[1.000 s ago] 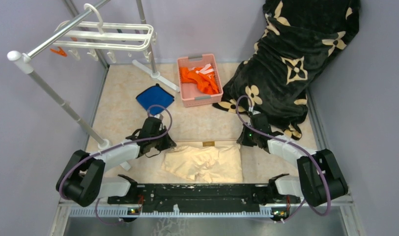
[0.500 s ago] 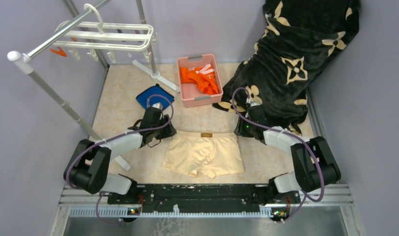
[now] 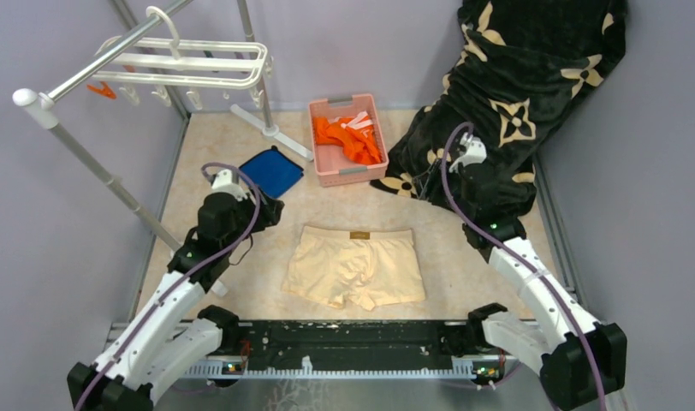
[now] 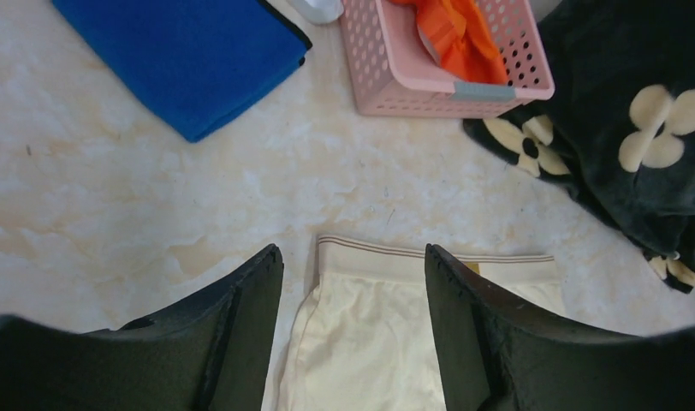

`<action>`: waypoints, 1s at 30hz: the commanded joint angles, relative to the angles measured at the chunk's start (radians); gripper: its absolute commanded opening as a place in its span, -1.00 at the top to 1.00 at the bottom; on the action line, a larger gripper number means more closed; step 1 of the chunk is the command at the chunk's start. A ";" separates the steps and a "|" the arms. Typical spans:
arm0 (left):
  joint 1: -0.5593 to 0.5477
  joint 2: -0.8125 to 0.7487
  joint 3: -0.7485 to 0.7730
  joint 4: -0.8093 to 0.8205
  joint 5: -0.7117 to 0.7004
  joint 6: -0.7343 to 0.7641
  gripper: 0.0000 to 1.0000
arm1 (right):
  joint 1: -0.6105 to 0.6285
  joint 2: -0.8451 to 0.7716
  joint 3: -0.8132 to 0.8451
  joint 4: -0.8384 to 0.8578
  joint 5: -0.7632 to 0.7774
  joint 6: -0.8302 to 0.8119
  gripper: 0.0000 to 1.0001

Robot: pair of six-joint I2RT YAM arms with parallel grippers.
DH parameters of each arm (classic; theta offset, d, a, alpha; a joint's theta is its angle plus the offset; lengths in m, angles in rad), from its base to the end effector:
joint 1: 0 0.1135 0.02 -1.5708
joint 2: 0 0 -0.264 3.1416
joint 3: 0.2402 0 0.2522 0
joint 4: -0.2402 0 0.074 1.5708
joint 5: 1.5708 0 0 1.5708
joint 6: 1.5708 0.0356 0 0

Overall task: Clip the underwear to the hanger
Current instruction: Pick up the hanger from the clothesline.

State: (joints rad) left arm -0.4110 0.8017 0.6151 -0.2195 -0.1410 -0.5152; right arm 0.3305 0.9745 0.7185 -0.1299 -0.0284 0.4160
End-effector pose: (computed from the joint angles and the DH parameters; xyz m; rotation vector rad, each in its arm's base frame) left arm 0.1749 -0.0708 0.2736 -0.1970 1.9923 -0.4620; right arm 0.2129 0.0741 0.2867 0.0661 1.9915 0.5154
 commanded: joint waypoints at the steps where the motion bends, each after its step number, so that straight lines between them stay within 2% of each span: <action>1: 0.005 -0.075 0.048 -0.071 -0.068 -0.002 -0.35 | -0.001 0.009 0.145 0.126 -0.107 0.180 0.04; 3: 0.006 -0.086 0.067 -0.080 -0.069 0.001 -0.38 | 0.018 0.049 0.210 0.167 -0.134 0.252 0.04; 11: 0.009 -0.091 0.097 -0.120 -0.070 0.028 -0.43 | 0.208 0.298 0.604 0.199 -0.033 0.413 0.03; 18: 0.010 -0.115 0.088 -0.137 -0.036 0.027 -0.44 | 0.325 0.562 0.924 0.318 -0.007 0.587 0.04; 23: 0.009 -0.136 0.077 -0.153 -0.021 0.023 -0.44 | 0.375 0.779 1.193 0.273 -0.009 0.627 0.01; 30: 0.010 -0.163 0.075 -0.171 -0.022 0.023 -0.44 | 0.417 1.020 1.486 0.213 -0.037 0.732 -0.11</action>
State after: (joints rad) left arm -0.4076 0.6582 0.6865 -0.3721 -0.1715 -0.4992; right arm 0.7200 1.9121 2.0525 0.0990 -0.0494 1.0737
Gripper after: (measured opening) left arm 0.722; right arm 0.546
